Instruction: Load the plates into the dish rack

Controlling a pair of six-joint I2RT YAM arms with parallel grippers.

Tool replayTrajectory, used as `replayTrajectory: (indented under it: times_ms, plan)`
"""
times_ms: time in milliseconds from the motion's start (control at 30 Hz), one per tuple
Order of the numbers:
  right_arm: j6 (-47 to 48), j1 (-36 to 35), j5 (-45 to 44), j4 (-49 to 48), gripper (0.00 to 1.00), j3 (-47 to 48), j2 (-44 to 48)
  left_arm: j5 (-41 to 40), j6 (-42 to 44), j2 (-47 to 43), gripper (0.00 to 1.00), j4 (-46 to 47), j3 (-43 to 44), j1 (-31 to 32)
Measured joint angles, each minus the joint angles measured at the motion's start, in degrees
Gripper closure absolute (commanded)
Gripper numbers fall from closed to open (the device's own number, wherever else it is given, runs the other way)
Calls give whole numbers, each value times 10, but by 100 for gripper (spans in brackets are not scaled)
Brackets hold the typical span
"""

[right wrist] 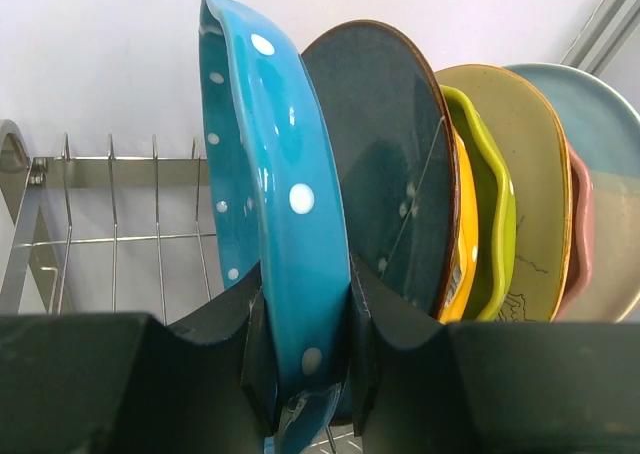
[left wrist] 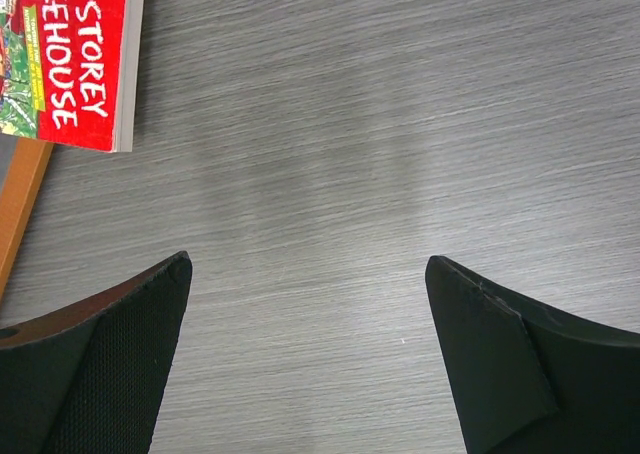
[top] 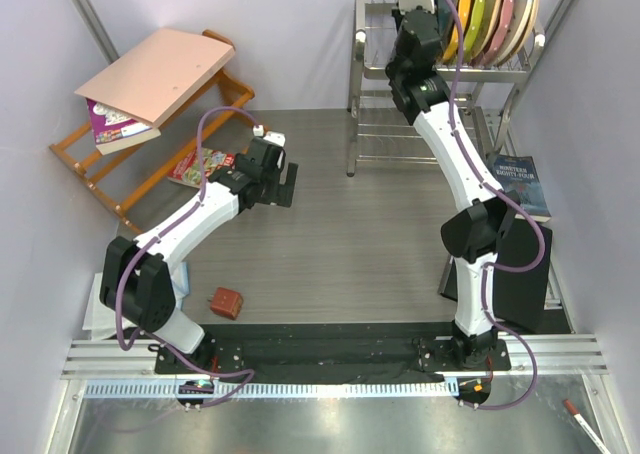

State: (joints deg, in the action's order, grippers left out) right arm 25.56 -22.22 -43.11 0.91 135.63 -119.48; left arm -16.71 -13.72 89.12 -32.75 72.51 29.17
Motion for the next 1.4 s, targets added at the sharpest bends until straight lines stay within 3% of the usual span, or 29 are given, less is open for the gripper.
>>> replayTrajectory:
  times_ms: [367, 433, 467, 533, 567, 667, 933, 1200, 1400]
  plan:
    - [-39, 23, 42, 8, 99, 12, -19, 0, -8, 29, 0, 3, 0, 0]
    - [-41, 24, 46, 10, 89, 18, -24, 1, -8, 33, 1, 3, 0, 0]
    - [-41, 24, 46, 10, 75, 20, -25, 1, -8, 34, 1, 3, 0, 0]
    - [-41, 25, 47, 9, 61, 22, -27, 0, -8, 34, 0, 3, 2, 0]
    - [-41, 25, 47, 9, 50, 24, -28, 0, -8, 34, 0, 2, 2, 0]
    - [-43, 28, 54, -9, 39, 27, -31, 0, -8, 35, 1, 2, 5, 0]
    - [-40, 29, 66, -40, 33, 6, -14, -5, -6, 40, 1, -4, 26, 0]
    - [-18, 0, 59, -43, 29, -64, 90, -29, 8, 40, 1, -6, 52, 0]
    - [-13, -38, 70, -40, 2, -139, 226, -42, 36, 40, 1, -14, 85, 1]
